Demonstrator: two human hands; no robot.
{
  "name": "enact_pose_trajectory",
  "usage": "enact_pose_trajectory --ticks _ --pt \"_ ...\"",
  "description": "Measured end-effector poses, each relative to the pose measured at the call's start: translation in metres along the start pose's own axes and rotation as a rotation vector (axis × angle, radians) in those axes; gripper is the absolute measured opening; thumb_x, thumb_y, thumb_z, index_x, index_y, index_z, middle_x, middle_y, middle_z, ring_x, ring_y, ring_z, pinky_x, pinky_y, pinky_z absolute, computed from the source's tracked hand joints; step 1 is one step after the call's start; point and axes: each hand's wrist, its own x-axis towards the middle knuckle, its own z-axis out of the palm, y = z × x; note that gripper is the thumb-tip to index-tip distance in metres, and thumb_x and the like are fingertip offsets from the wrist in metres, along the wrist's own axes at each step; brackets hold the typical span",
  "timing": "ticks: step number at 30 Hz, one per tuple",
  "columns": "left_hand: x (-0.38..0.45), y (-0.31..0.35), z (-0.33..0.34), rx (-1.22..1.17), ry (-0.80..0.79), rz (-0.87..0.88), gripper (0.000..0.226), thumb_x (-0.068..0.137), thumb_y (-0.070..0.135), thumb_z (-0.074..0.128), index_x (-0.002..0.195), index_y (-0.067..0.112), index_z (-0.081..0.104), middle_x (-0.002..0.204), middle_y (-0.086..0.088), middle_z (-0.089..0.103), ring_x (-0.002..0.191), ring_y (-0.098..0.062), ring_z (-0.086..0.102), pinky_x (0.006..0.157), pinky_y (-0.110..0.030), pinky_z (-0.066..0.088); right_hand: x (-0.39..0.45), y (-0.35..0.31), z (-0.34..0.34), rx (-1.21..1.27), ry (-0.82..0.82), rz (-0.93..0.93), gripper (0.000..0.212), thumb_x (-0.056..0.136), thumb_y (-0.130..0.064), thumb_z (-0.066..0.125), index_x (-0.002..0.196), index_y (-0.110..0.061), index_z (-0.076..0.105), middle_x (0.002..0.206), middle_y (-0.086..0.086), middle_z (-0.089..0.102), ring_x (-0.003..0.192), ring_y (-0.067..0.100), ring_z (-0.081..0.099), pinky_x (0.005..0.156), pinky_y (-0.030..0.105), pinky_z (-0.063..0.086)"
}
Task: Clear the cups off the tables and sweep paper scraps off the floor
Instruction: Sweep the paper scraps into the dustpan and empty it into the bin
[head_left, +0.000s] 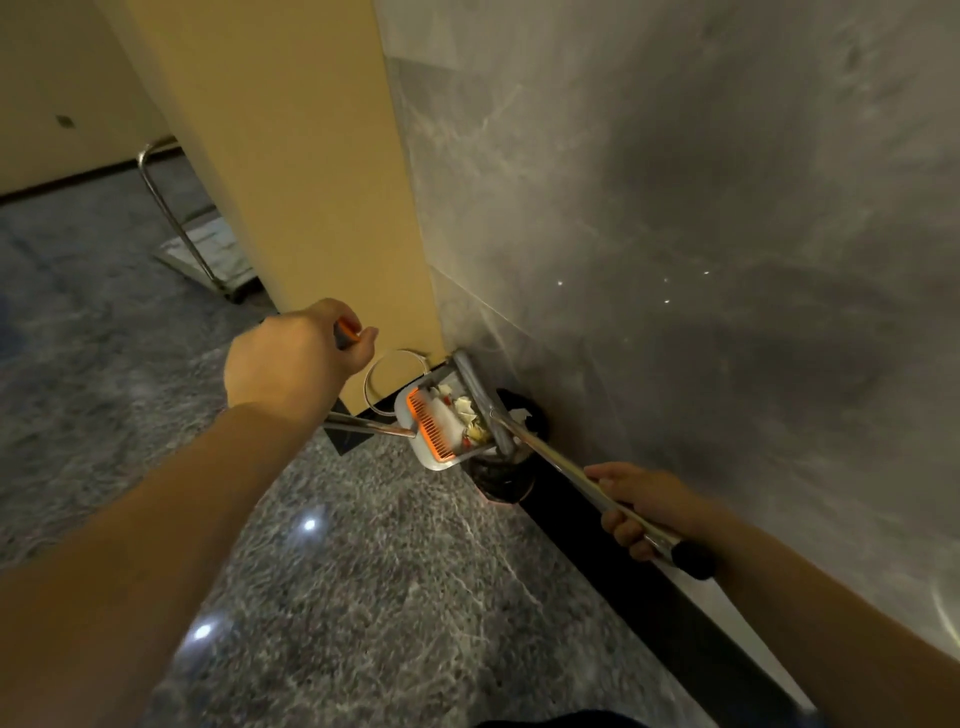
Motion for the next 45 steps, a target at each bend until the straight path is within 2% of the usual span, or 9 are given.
enact_pose_trajectory --ticks 8,12,17,22,27,30,34,38,45 --pt "0.042 0.057 0.034 0.097 -0.065 0.049 0.029 0.088 0.043 0.068 0.089 0.014 0.070 0.058 -0.007 0.063 0.049 -0.030 0.057 0.047 -0.022 0.034 0.042 -0.033 -0.068 0.018 -0.077 0.019 0.026 0.103 -0.011 0.031 0.106 -0.021 0.054 0.048 0.004 0.042 0.031 0.007 0.032 0.032 0.013 0.030" --pt "0.052 0.096 0.051 0.128 -0.057 0.059 0.027 0.084 0.039 0.075 0.086 0.012 0.071 0.058 -0.007 0.063 0.047 -0.027 0.055 0.047 -0.015 0.024 0.064 -0.050 -0.112 -0.037 -0.106 0.063 0.026 0.103 -0.011 0.030 0.116 -0.022 0.050 0.054 0.007 0.041 0.030 0.008 0.033 0.034 0.013 0.030" --pt "0.065 0.149 0.066 0.180 -0.137 0.050 0.025 0.087 0.045 0.067 0.090 0.020 0.069 0.069 -0.001 0.067 0.057 -0.024 0.060 0.047 -0.020 0.036 0.080 -0.069 -0.166 -0.105 -0.187 0.080 0.030 0.103 -0.011 0.029 0.122 -0.022 0.049 0.059 0.007 0.040 0.032 0.008 0.033 0.034 0.012 0.030" --pt "0.065 0.189 0.077 0.194 -0.185 -0.003 0.027 0.086 0.050 0.066 0.093 0.024 0.068 0.072 0.001 0.066 0.057 -0.016 0.048 0.046 -0.016 0.026 0.090 -0.079 -0.207 -0.161 -0.192 0.076 0.034 0.103 -0.012 0.030 0.131 -0.021 0.046 0.061 0.008 0.041 0.032 0.008 0.035 0.035 0.012 0.031" --pt "0.064 0.210 0.079 0.198 -0.305 -0.084 0.027 0.085 0.052 0.067 0.097 0.028 0.066 0.071 0.008 0.056 0.063 -0.013 0.049 0.049 -0.021 0.034 0.091 -0.086 -0.218 -0.096 -0.239 0.145 0.021 0.103 -0.024 0.036 0.119 -0.016 0.047 0.058 0.008 0.041 0.032 0.009 0.037 0.035 0.013 0.032" --pt "0.070 0.213 0.078 0.216 -0.365 -0.086 0.029 0.086 0.052 0.065 0.100 0.027 0.066 0.076 0.004 0.061 0.067 -0.015 0.050 0.059 -0.027 0.047 0.092 -0.087 -0.222 -0.052 -0.262 0.160 0.020 0.101 -0.028 0.040 0.114 -0.015 0.047 0.056 0.006 0.043 0.034 0.009 0.039 0.034 0.015 0.033" --pt "0.072 0.227 0.083 0.253 -0.368 0.004 0.026 0.088 0.050 0.062 0.097 0.027 0.067 0.074 0.006 0.063 0.064 -0.016 0.054 0.055 -0.024 0.039 0.091 -0.086 -0.231 0.028 -0.264 0.146 0.017 0.102 -0.028 0.039 0.111 -0.016 0.045 0.051 0.004 0.043 0.034 0.009 0.039 0.034 0.015 0.033" --pt "0.066 0.248 0.098 0.309 -0.468 0.113 0.026 0.093 0.051 0.053 0.102 0.030 0.064 0.084 0.006 0.068 0.067 -0.014 0.059 0.057 -0.024 0.044 0.093 -0.084 -0.233 0.085 -0.274 0.133 0.016 0.102 -0.027 0.038 0.110 -0.016 0.046 0.051 0.004 0.043 0.035 0.009 0.040 0.035 0.015 0.032" --pt "0.079 0.240 0.098 0.298 -0.335 0.212 0.028 0.091 0.046 0.059 0.099 0.019 0.067 0.080 -0.001 0.069 0.062 -0.022 0.058 0.054 -0.025 0.038 0.105 -0.075 -0.225 0.050 -0.273 0.155 0.016 0.101 -0.032 0.040 0.104 -0.018 0.048 0.049 0.004 0.043 0.035 0.010 0.040 0.035 0.017 0.032"
